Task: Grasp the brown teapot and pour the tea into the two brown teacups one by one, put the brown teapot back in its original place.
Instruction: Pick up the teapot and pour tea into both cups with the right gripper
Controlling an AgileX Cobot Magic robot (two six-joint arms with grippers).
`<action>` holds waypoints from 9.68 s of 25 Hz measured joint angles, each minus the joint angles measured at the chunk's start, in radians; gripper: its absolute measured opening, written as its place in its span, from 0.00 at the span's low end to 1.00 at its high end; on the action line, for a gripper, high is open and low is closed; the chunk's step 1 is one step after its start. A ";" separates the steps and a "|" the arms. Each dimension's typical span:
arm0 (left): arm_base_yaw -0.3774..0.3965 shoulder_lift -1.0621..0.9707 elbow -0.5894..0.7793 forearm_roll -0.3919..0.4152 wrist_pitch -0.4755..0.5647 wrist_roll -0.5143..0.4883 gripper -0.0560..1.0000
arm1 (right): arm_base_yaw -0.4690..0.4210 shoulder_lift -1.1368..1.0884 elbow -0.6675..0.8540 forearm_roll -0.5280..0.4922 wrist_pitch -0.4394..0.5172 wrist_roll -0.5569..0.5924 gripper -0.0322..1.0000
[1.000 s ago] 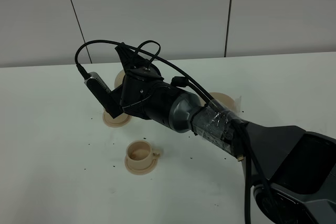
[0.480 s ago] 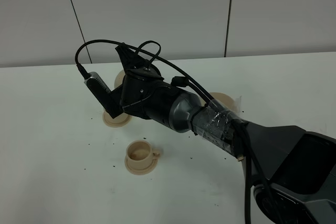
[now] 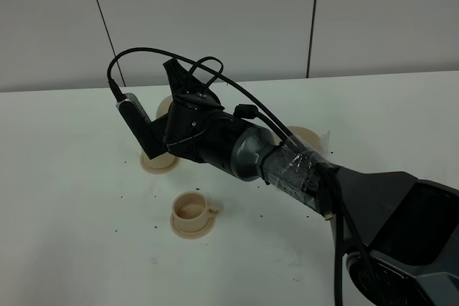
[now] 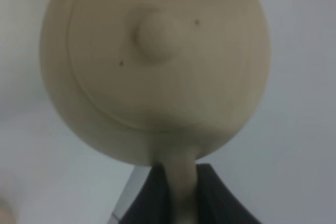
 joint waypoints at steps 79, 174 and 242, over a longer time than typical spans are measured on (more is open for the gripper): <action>0.000 0.000 0.000 0.000 0.000 -0.005 0.28 | -0.073 -0.137 0.000 0.718 0.423 0.673 0.12; 0.000 0.000 0.000 0.000 0.000 -0.001 0.28 | 0.245 -0.354 0.662 -0.067 0.318 0.678 0.12; 0.000 0.000 0.000 0.000 0.000 0.000 0.28 | 0.256 -0.338 0.664 -0.242 0.250 0.470 0.12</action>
